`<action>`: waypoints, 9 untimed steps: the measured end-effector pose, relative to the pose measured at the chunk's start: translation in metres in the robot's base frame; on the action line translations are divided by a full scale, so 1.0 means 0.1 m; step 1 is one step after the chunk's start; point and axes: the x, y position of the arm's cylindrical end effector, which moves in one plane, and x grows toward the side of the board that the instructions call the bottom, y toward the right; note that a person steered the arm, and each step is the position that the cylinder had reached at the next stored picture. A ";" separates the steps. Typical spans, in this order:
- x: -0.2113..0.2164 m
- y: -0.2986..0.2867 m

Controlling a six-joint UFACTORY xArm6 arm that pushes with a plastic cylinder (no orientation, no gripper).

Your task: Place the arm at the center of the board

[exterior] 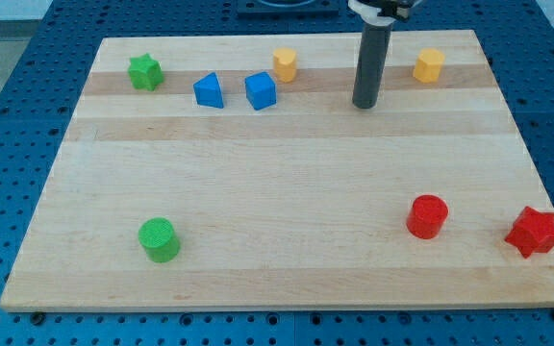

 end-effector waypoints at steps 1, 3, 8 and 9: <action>0.00 -0.02; 0.00 -0.06; 0.69 -0.73; 0.55 -0.86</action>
